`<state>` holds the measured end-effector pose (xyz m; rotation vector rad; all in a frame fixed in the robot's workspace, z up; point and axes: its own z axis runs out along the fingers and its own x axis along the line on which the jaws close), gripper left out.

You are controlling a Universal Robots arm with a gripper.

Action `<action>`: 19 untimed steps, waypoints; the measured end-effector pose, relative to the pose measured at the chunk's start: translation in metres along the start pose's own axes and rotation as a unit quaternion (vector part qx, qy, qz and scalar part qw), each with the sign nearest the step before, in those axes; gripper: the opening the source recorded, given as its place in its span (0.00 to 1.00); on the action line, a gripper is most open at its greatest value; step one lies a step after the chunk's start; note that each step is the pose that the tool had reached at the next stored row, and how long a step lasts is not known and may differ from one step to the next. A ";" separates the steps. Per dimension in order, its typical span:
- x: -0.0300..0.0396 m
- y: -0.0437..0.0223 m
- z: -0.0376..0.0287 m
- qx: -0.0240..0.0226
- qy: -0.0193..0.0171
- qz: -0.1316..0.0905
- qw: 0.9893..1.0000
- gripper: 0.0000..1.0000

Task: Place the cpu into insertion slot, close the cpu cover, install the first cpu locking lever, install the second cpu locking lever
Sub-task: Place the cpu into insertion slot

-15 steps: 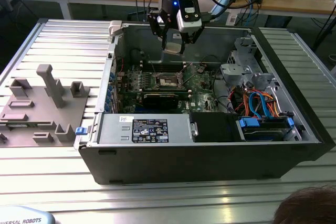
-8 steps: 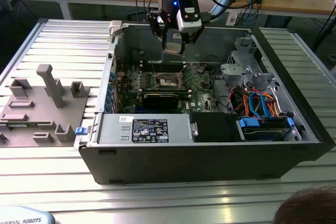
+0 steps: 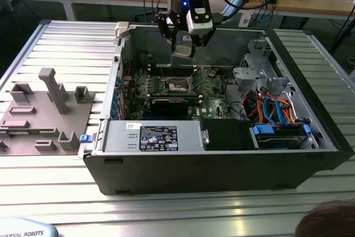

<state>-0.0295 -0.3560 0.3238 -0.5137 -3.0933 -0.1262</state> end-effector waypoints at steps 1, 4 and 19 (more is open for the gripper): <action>0.0000 0.0000 0.0000 0.000 0.000 0.000 1.000 0.54; 0.0000 0.0000 0.0001 0.000 0.000 0.001 1.000 0.54; 0.0000 0.0000 0.0002 0.002 -0.001 0.005 1.000 0.54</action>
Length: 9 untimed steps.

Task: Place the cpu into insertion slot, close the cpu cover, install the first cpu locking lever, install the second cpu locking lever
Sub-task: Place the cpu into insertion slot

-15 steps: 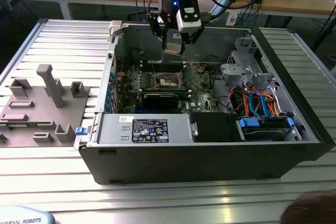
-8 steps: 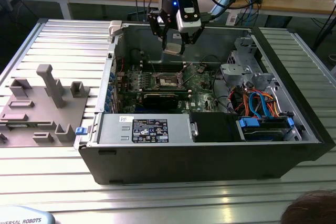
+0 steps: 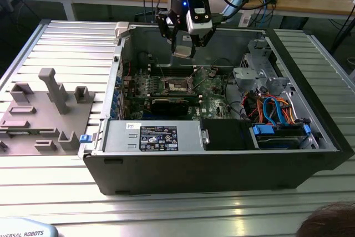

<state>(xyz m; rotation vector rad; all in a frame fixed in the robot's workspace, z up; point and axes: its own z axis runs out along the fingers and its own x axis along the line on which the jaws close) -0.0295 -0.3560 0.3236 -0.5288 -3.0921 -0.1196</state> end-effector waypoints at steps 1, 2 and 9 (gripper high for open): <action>0.0000 0.0000 0.0000 0.000 0.000 0.000 1.000 0.54; 0.0000 0.0000 0.0000 0.000 0.000 0.000 1.000 0.54; 0.0000 0.0000 0.0001 0.001 0.000 0.002 1.000 0.54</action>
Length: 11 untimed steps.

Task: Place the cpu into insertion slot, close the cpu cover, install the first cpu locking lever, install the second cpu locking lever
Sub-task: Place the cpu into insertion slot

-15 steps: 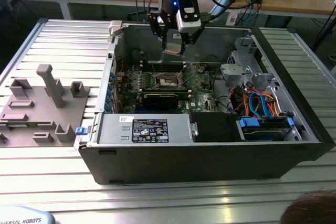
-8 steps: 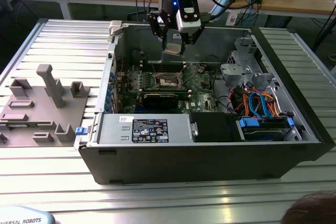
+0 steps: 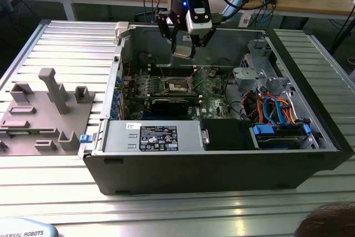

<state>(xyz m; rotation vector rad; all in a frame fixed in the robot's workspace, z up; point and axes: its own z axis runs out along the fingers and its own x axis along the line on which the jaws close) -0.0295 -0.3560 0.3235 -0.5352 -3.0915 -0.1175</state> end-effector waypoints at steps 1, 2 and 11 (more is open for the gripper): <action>0.0000 0.0000 0.0000 0.000 0.000 0.000 1.000 0.54; 0.0000 0.0000 0.0000 0.000 0.000 0.001 1.000 0.54; 0.0000 0.0000 0.0001 0.001 -0.001 0.003 1.000 0.54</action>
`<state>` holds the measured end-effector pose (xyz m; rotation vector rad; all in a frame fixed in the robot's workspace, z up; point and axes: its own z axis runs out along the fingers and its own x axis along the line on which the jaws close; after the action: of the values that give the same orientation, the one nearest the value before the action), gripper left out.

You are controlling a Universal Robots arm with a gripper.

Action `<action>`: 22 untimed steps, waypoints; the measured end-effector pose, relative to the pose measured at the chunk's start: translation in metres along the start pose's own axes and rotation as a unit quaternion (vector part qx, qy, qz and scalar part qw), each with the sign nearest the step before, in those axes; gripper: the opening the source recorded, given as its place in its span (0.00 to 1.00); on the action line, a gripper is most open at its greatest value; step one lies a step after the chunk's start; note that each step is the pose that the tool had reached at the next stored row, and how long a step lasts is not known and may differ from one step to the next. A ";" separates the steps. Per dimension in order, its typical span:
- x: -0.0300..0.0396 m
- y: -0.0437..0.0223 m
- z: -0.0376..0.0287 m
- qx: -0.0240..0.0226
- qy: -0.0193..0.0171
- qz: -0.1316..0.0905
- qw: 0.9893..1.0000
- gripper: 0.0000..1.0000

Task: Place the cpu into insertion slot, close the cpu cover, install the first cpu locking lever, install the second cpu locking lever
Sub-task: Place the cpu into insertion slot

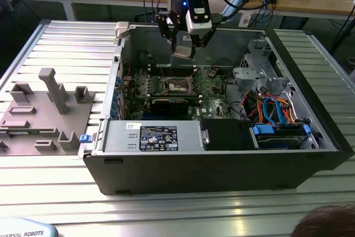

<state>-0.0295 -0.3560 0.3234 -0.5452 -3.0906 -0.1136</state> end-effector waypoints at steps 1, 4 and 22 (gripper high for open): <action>0.0000 0.0000 0.0000 0.000 0.000 0.000 1.000 0.54; 0.0000 0.0000 0.0000 0.001 0.000 0.002 1.000 0.54; 0.0000 0.0000 0.0001 0.002 -0.001 0.006 1.000 0.54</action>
<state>-0.0295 -0.3560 0.3233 -0.5652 -3.0884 -0.1079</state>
